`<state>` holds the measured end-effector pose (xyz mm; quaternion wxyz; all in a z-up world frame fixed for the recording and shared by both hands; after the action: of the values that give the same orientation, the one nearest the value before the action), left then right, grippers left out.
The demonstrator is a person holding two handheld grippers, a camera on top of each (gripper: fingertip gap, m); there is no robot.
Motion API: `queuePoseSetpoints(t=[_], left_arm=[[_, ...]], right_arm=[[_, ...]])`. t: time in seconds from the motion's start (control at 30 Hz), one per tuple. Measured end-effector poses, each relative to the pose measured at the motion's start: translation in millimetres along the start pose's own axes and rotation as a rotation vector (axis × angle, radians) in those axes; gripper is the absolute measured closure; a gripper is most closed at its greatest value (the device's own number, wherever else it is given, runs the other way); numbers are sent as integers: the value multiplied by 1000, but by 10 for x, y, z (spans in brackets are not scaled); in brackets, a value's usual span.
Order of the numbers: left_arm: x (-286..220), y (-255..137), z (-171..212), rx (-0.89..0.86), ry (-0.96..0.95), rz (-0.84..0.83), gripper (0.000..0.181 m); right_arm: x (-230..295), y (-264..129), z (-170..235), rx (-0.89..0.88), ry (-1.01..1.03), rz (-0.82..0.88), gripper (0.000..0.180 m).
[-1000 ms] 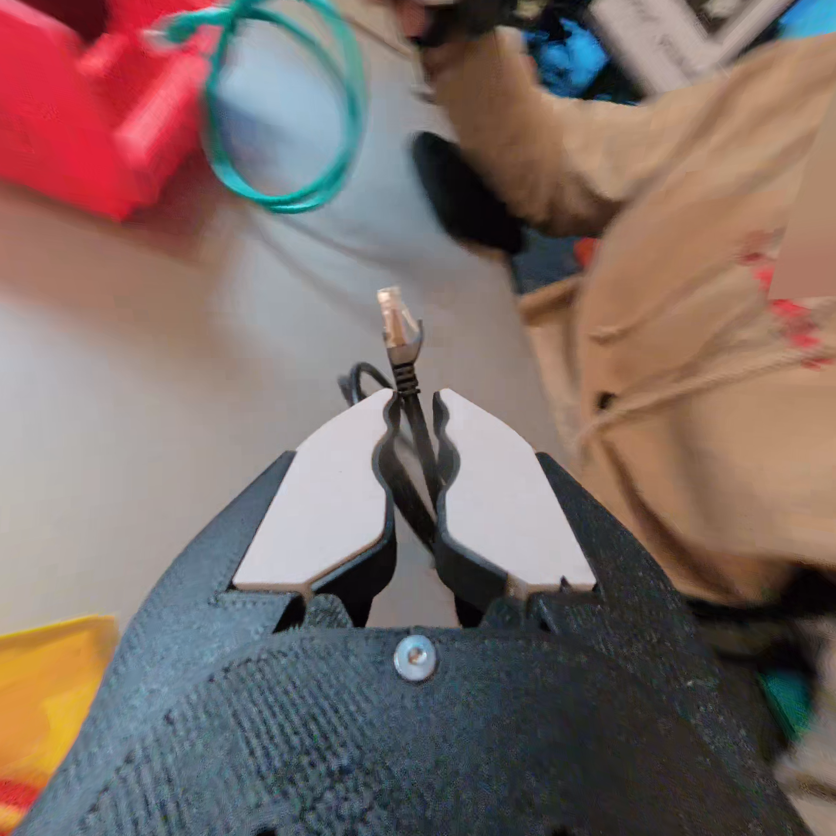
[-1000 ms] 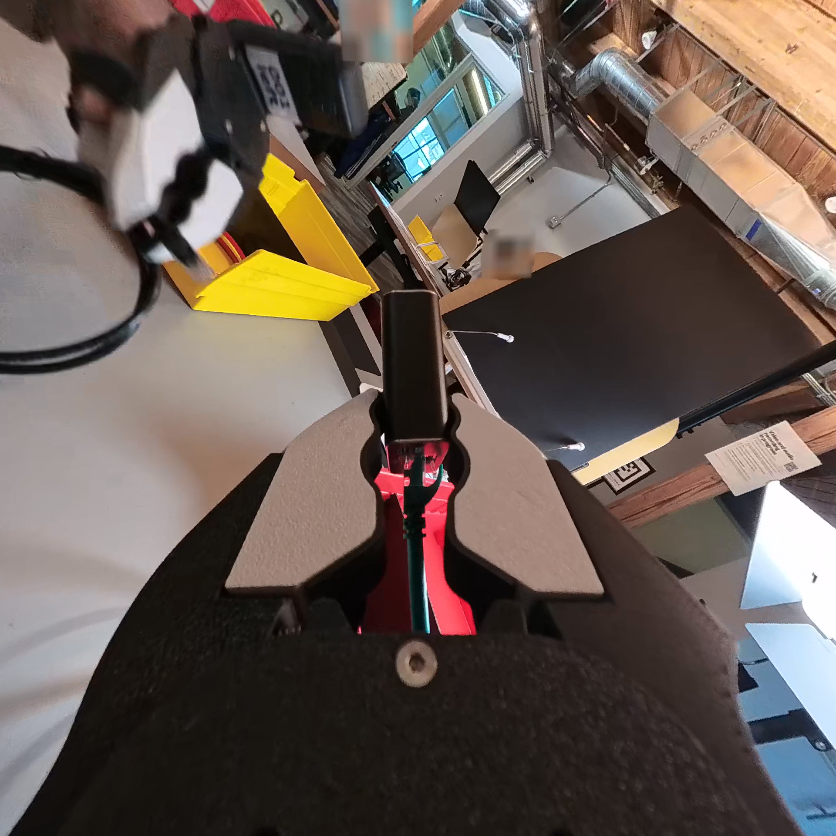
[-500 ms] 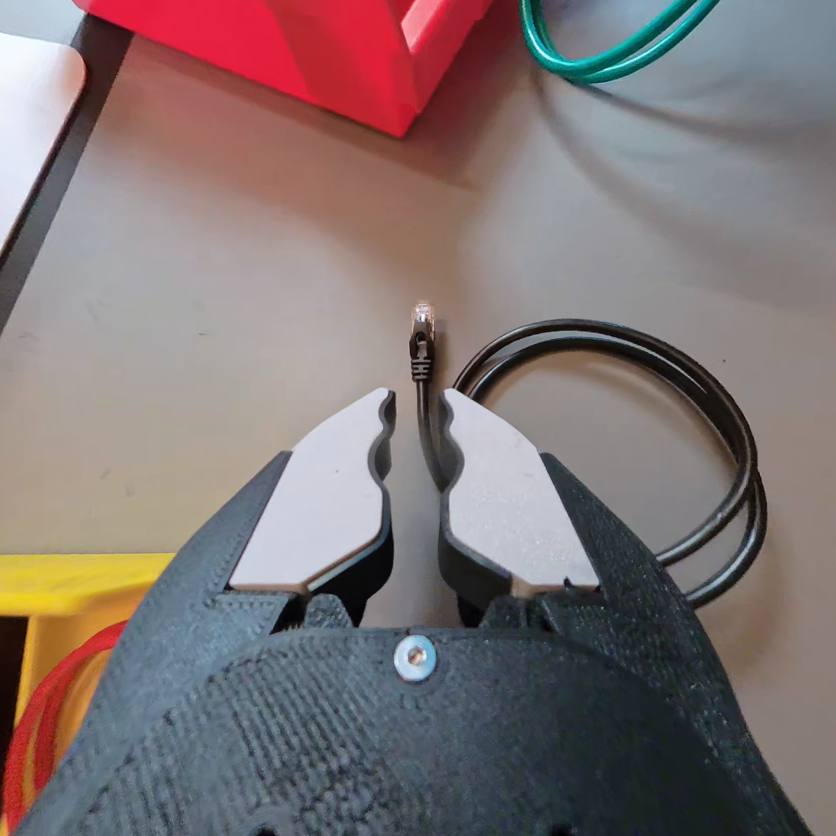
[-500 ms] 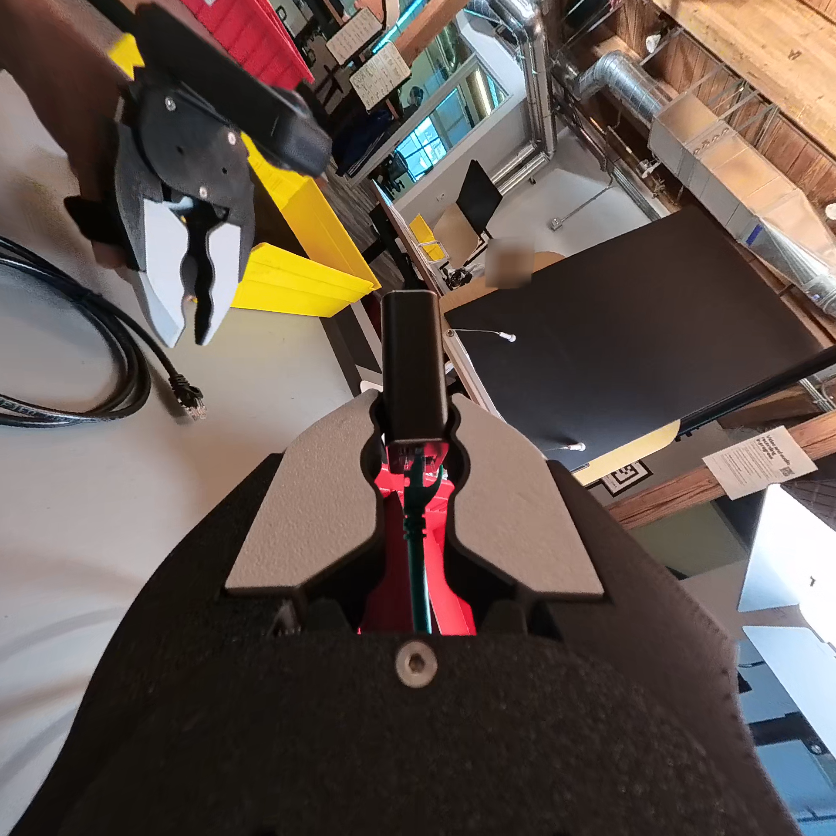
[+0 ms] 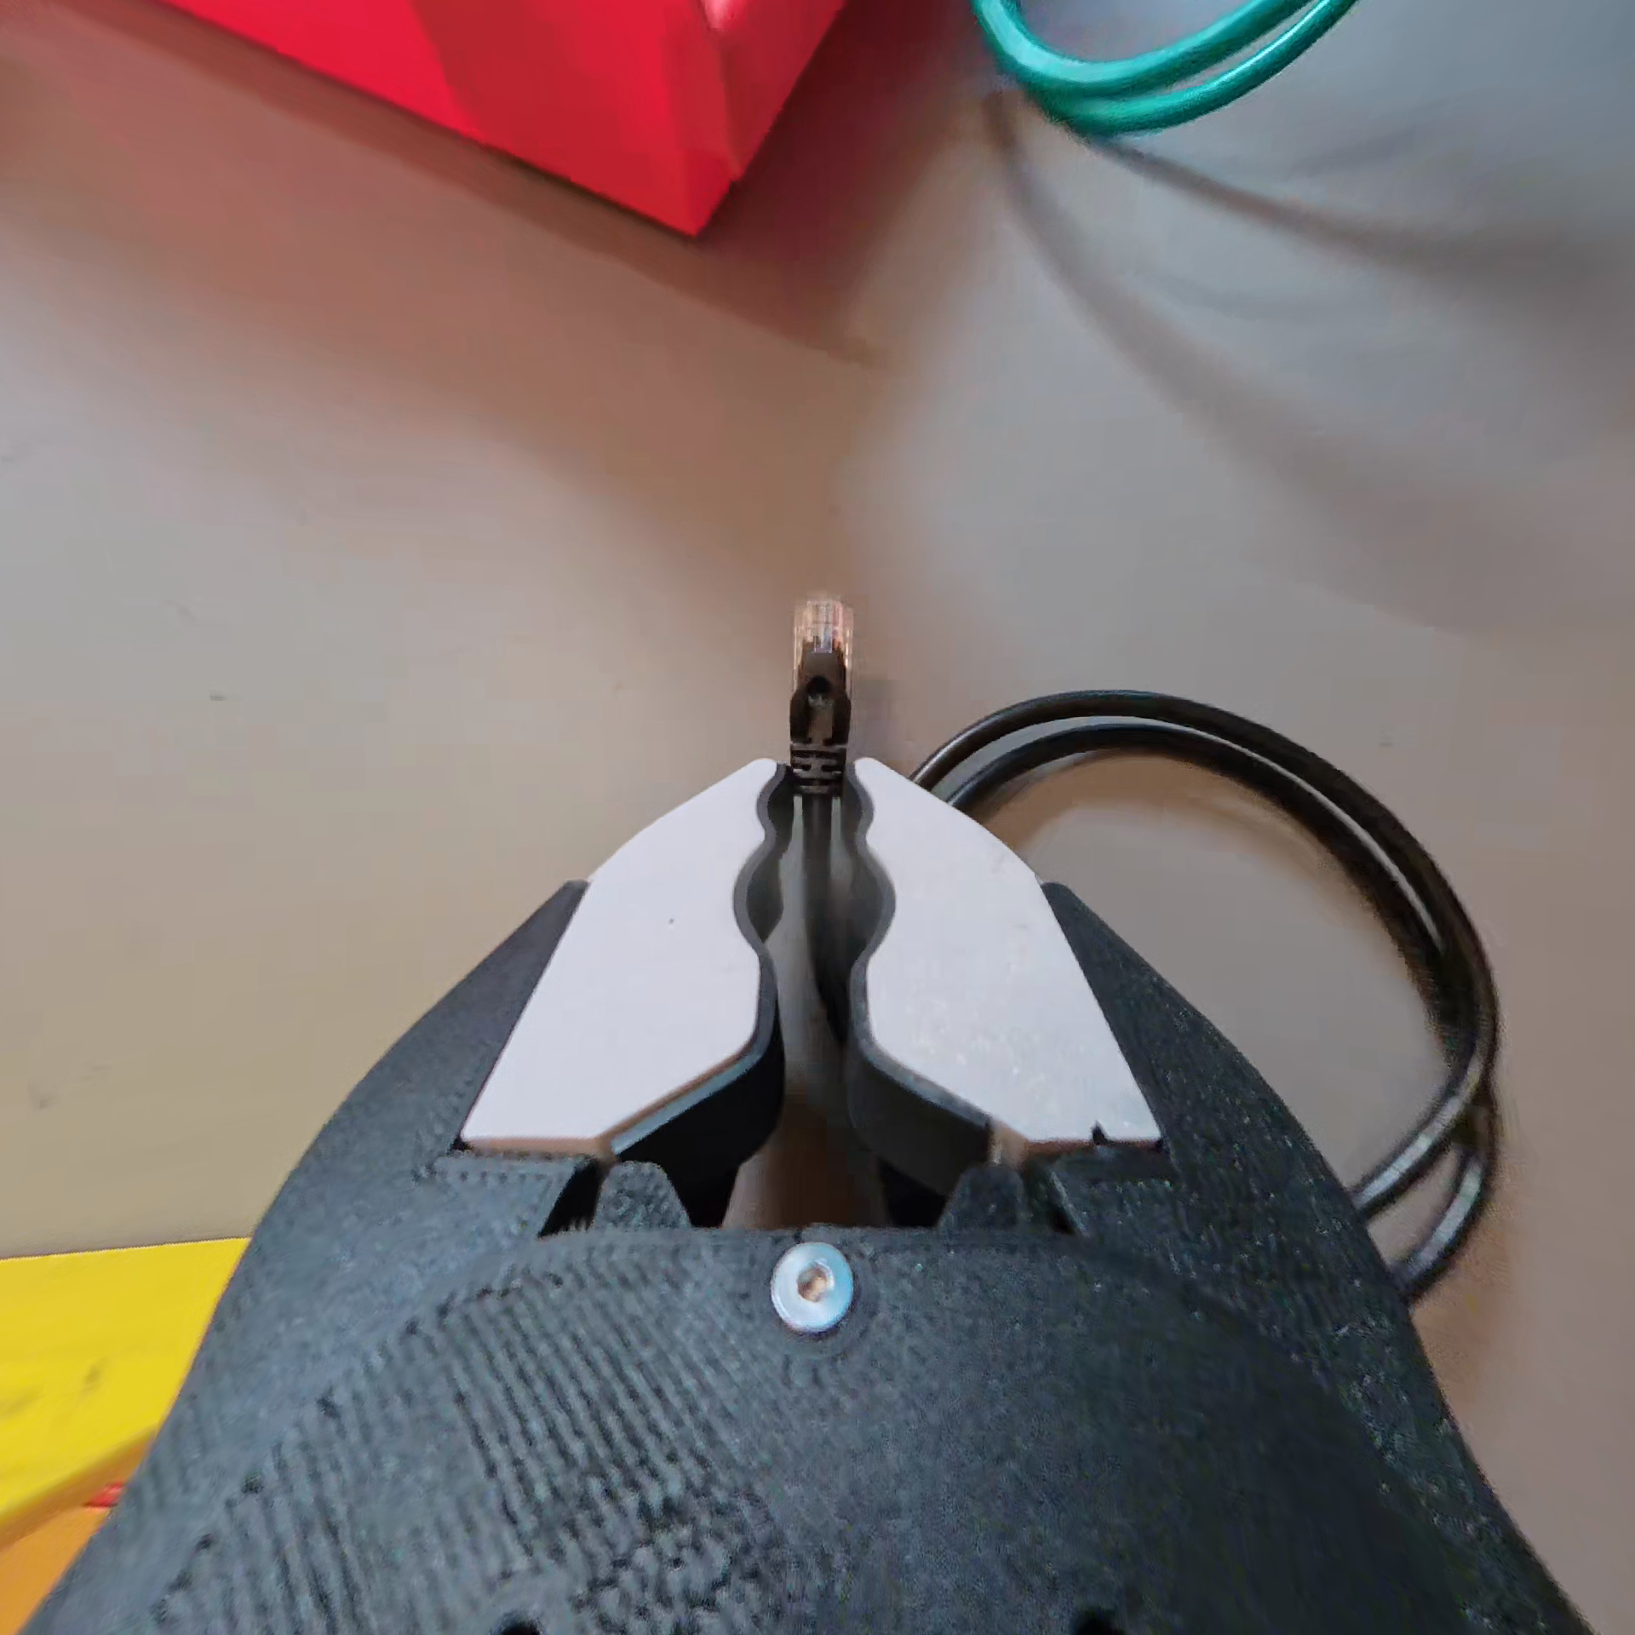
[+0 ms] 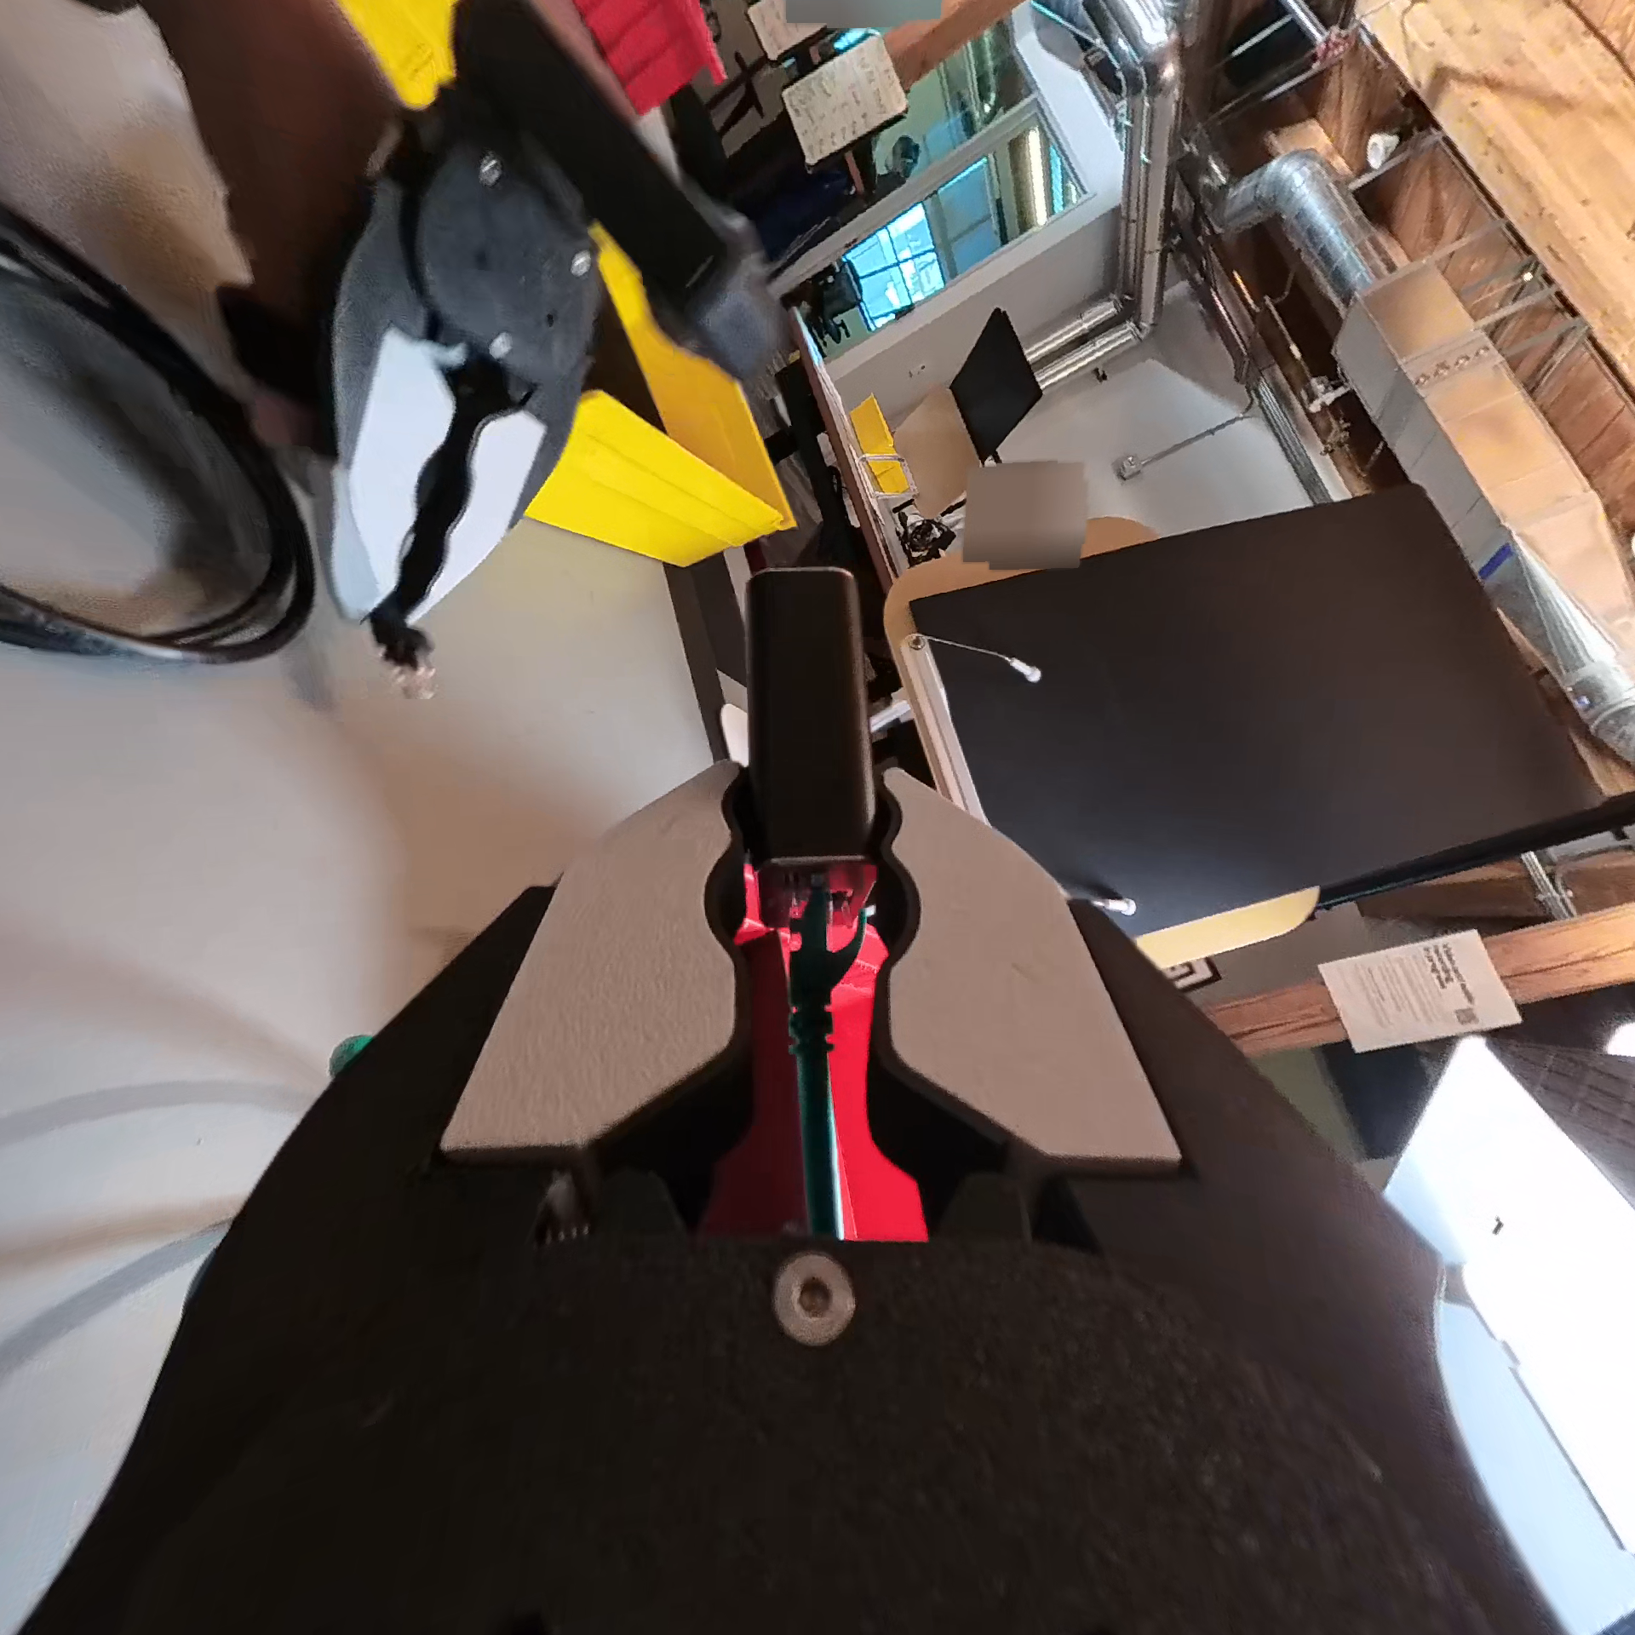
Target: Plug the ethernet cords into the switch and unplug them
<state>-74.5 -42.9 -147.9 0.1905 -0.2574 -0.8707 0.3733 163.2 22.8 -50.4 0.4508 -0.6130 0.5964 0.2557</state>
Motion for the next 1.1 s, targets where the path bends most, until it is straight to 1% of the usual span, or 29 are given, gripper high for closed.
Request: queuePoseSetpoints(t=[0.17,0.3,0.53,0.63,0.77,0.93,1.1], left_arm=[[-105,-487,-288,-104,-55,168,170],[-210,-675,-400,-124,-53,236,170],[-275,-645,-280,-50,-93,398,170],[-293,-642,-270,-51,-103,460,170],[-268,-621,-230,-9,-114,475,170],[-344,-578,-178,82,-63,485,170],[-312,-619,-181,62,-82,496,171]], right_arm=[[149,46,-47,-13,-118,-72,155],[332,171,-153,8,-219,-129,155],[570,282,-348,-34,-323,-180,155],[618,296,-397,-42,-354,-191,155],[672,304,-433,-51,-383,-208,155],[740,338,-462,-48,-415,-230,155],[775,317,-473,-45,-439,-239,155]])
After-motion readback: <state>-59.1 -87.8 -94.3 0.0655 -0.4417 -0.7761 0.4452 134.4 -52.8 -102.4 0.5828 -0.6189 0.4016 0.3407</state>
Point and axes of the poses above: each gripper's, where its closed fingertips meet, y out along the fingers, z out of its underside, x = y × z across the jaws, the point moved 9 cm from there along -y, back along the fingers, and after that the axes turned 11 degrees about -z, right-handed, at the moved point
